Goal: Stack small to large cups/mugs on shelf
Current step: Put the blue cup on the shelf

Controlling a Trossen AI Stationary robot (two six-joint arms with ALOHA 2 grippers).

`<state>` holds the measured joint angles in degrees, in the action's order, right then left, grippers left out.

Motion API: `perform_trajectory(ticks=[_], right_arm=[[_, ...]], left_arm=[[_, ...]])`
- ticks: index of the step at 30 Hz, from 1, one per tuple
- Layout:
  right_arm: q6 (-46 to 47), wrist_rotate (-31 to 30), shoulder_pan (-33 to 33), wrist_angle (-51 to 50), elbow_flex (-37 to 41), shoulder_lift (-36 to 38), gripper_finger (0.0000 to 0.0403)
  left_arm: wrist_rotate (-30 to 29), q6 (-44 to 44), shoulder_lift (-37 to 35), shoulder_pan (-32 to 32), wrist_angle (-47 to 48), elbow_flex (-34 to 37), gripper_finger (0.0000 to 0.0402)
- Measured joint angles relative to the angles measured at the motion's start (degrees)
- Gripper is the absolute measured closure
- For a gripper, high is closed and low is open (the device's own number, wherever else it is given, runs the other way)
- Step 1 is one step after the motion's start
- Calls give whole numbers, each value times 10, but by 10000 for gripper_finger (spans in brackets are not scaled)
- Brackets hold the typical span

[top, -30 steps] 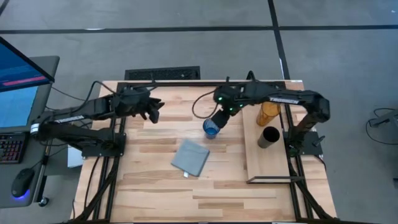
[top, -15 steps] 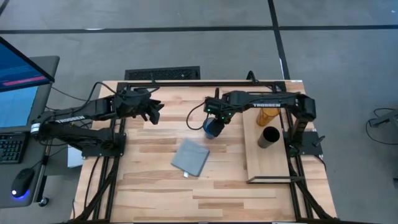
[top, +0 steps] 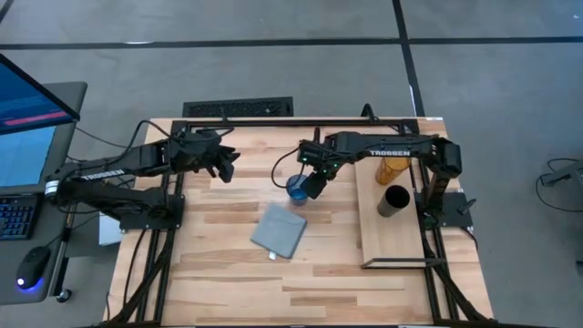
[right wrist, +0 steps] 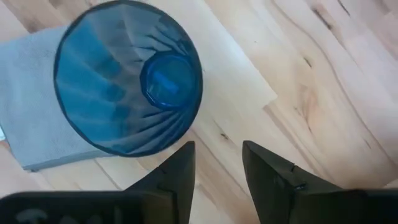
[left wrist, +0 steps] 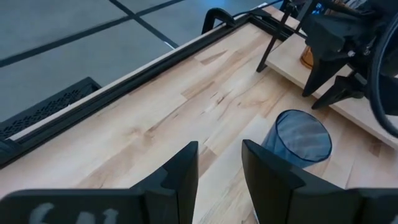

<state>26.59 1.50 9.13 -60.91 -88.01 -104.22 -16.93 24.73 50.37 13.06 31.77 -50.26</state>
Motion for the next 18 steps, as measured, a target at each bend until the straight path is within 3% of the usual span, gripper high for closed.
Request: perform_trajectory(ticks=[18], right_arm=[[0,1,-3,69,1,-27,248]], left_arm=[[0,0,0,0,8,0,287]])
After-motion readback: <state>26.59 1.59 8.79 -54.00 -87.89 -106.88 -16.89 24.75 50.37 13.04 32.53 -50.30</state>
